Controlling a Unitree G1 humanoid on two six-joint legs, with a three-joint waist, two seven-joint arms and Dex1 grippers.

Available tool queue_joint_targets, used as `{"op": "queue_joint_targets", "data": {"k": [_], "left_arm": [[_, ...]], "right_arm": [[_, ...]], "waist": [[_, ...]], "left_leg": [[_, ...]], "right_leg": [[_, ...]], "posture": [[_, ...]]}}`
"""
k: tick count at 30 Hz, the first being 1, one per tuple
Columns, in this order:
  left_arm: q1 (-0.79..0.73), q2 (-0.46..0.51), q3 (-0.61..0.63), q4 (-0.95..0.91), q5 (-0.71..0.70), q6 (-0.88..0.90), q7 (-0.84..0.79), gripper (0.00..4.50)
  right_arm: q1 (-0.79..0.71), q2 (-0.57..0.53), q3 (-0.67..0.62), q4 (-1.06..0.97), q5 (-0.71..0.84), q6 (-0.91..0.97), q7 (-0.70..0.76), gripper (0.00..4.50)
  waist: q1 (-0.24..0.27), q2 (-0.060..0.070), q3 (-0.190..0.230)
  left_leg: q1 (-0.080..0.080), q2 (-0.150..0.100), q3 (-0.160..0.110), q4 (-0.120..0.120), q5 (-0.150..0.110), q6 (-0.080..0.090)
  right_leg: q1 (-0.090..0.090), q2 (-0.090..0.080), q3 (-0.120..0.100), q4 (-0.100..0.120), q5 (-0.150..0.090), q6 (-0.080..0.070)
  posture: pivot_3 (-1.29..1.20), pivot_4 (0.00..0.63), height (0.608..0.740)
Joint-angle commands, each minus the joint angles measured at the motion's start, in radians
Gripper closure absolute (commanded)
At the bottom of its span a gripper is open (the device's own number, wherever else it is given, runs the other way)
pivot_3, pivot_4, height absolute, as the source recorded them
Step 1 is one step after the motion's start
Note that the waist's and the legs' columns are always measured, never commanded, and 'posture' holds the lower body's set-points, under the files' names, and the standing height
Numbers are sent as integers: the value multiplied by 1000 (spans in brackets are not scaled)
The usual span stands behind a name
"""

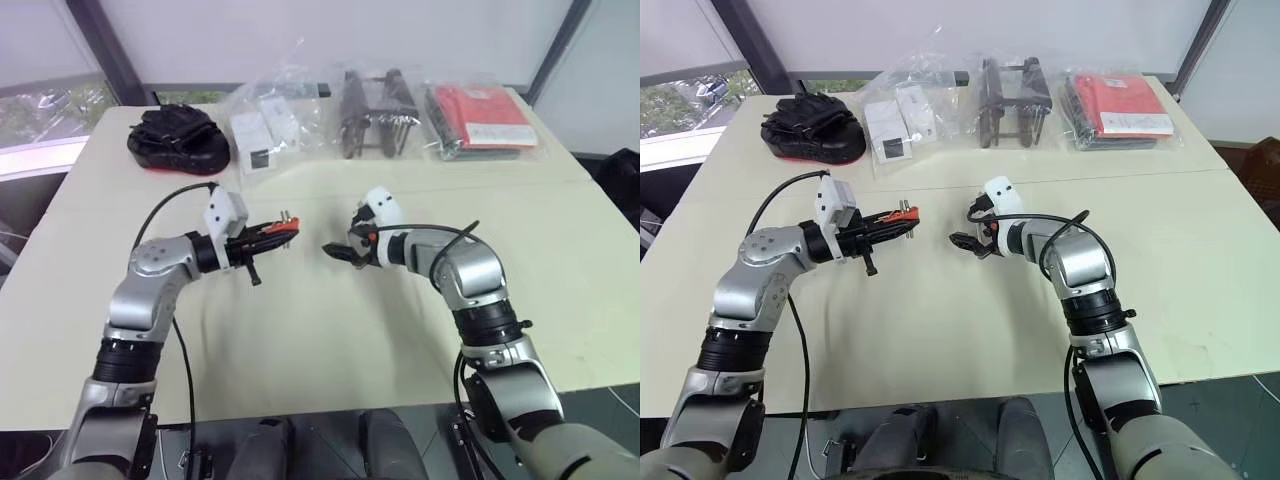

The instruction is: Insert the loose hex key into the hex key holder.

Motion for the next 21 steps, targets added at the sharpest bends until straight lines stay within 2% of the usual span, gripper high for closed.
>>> {"op": "queue_joint_targets", "data": {"k": [1,13,16,18,21], "left_arm": [[18,11,7,-61,-15,-2,24,4500],[26,-13,-19,-53,-12,-18,66,4500],[17,-26,-28,-34,-4,-30,72,4500],[16,-32,-31,-31,-2,-37,75,4500],[24,-40,-35,-33,-3,-45,83,4500]], "right_arm": [[-12,10,2,-18,10,18,-25,22],[-12,27,28,109,-11,-34,-52,22],[-43,45,50,229,-48,-98,-67,921],[-69,58,52,297,-62,-119,-76,1845],[-98,65,57,376,-82,-156,-74,3494]], "waist": [[1,0,0],[1,-1,-1],[-5,-1,-2],[-8,-1,-2],[-15,-1,-4]], "left_leg": [[0,0,0,0,0,0],[0,0,3,0,0,0],[2,0,4,1,0,0],[3,1,4,1,0,0],[4,1,4,1,0,0]], "right_leg": [[0,0,0,0,0,0],[1,0,0,0,0,0],[3,0,0,0,0,0],[4,1,0,0,0,0],[4,1,0,0,0,0]], "posture": [[0,150,740],[0,150,740],[0,150,740],[0,150,740],[0,150,740]]}}
